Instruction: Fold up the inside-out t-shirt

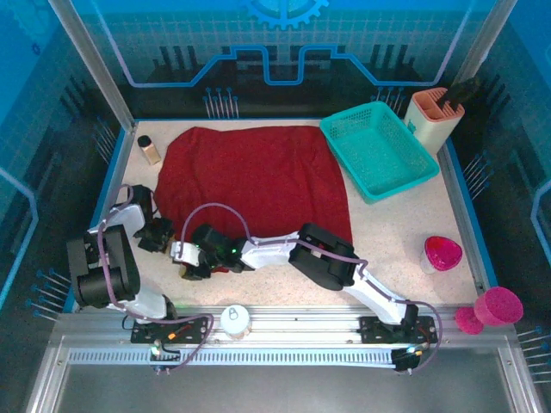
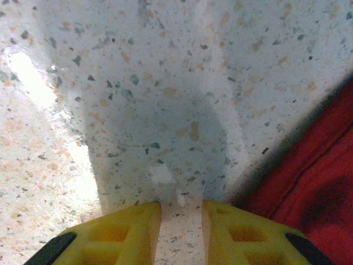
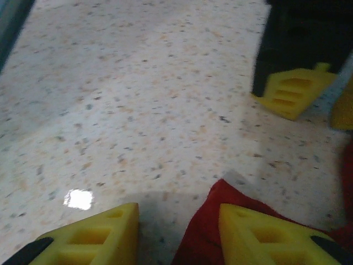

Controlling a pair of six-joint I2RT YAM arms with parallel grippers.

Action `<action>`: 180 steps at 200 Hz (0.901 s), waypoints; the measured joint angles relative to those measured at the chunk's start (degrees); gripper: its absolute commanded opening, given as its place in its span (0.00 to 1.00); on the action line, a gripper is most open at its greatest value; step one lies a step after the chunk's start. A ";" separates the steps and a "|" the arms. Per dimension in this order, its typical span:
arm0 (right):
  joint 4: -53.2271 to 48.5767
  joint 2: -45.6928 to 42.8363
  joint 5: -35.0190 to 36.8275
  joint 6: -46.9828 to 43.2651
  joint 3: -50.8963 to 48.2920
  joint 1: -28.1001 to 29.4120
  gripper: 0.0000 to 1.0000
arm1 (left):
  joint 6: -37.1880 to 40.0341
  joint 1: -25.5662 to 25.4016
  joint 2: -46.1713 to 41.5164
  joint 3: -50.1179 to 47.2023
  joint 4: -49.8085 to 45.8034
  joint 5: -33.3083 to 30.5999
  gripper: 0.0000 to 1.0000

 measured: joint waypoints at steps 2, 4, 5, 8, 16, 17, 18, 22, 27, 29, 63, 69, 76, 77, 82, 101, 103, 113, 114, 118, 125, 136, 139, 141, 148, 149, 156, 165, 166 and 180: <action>-0.11 0.00 0.22 0.24 0.09 0.00 0.42 | -0.09 0.00 0.00 0.00 0.00 0.00 0.28; -0.26 0.00 0.63 0.66 0.13 0.00 0.42 | -0.09 0.00 0.00 0.00 0.00 0.00 0.28; -0.31 0.00 0.79 0.74 0.15 0.00 0.42 | -0.09 0.00 0.00 0.00 0.00 0.00 0.28; -0.52 0.00 1.18 1.07 0.28 0.00 0.41 | -0.13 0.00 0.00 0.00 0.00 0.00 0.28; -1.14 0.00 2.34 2.43 0.66 0.00 0.38 | -0.37 0.00 0.00 0.04 -0.02 0.00 0.28; -1.27 0.00 2.43 2.62 0.72 0.00 0.38 | -0.42 0.00 0.00 0.04 -0.02 0.00 0.28; -1.40 0.00 2.54 2.84 0.76 0.00 0.38 | -0.44 0.00 0.00 0.04 -0.02 0.00 0.28; -1.95 0.00 3.32 3.43 1.11 0.00 0.37 | -0.50 0.00 0.00 0.07 -0.02 0.00 0.28; -2.93 0.00 4.20 4.50 1.68 -0.02 0.34 | -0.52 0.00 0.00 0.09 -0.04 0.00 0.28; -3.48 0.02 4.79 4.66 2.01 -0.04 0.32 | -0.52 0.00 0.00 0.11 -0.07 0.00 0.28; -11.32 1.73 8.59 9.11 8.07 -1.68 0.00 | -0.55 0.00 0.11 0.20 -0.17 0.00 0.28; -11.80 1.77 8.59 9.53 8.39 -1.95 0.00 | -0.55 0.00 0.15 0.22 -0.20 0.00 0.28; -11.89 1.75 8.02 9.86 8.26 -2.25 0.00 | -0.52 0.00 0.24 0.28 -0.22 0.00 0.28; -11.74 1.75 7.89 9.92 8.15 -2.32 0.00 | -0.52 0.00 0.24 0.28 -0.22 0.00 0.28; -11.28 1.66 7.45 9.86 7.78 -2.43 0.00 | -0.52 0.02 0.35 0.39 -0.31 0.00 0.28; -6.62 -1.03 1.88 7.50 1.60 -2.84 0.00 | -0.52 0.15 0.55 0.63 -0.61 0.04 0.28; -6.34 -1.42 0.98 7.15 0.94 -2.89 0.00 | -0.52 0.17 0.55 0.63 -0.61 0.04 0.28; -4.87 -4.07 -5.57 3.65 -3.87 -3.15 0.00 | -0.50 0.31 0.61 0.74 -0.70 0.13 0.27; -4.79 -4.24 -6.08 3.52 -4.20 -3.15 0.00 | -0.52 0.31 0.63 0.79 -0.72 0.17 0.27; -4.63 -5.20 -8.55 2.12 -5.77 -3.17 0.00 | -0.52 0.33 0.70 0.92 -0.85 0.24 0.27; -3.91 -6.62 -12.72 0.09 -8.22 -3.17 0.00 | -0.50 0.35 0.90 1.20 -1.16 0.26 0.24; -1.81 -8.20 -19.17 -2.51 -11.37 -3.13 0.00 | -0.48 0.37 1.22 1.51 -1.73 0.24 0.23; -0.55 -8.50 -20.90 -3.08 -12.22 -3.15 0.00 | -0.48 0.42 1.27 1.55 -1.79 0.24 0.23; 0.35 -8.76 -22.12 -3.50 -12.81 -3.15 0.00 | -0.48 0.44 1.33 1.60 -1.81 0.22 0.23; 3.63 -9.29 -25.59 -4.28 -14.53 -3.19 0.00 | -0.46 0.48 1.49 1.81 -2.10 0.24 0.23; 3.98 -9.35 -25.97 -4.35 -14.69 -3.19 0.00 | -0.48 0.50 1.53 1.88 -2.14 0.24 0.23; 7.98 -9.57 -28.81 -4.87 -16.20 -3.30 0.00 | -0.46 0.55 1.77 2.16 -2.38 0.24 0.23; 13.00 -9.60 -31.82 -5.33 -17.73 -3.50 0.00 | -0.44 0.59 2.25 2.58 -2.84 0.24 0.23; 13.44 -9.60 -32.06 -5.35 -17.84 -3.52 0.00 | -0.44 0.59 2.29 2.62 -2.89 0.24 0.23; 19.87 -9.42 -35.06 -6.01 -19.47 -3.89 0.05 | -0.31 0.63 3.13 3.56 -3.72 0.26 0.24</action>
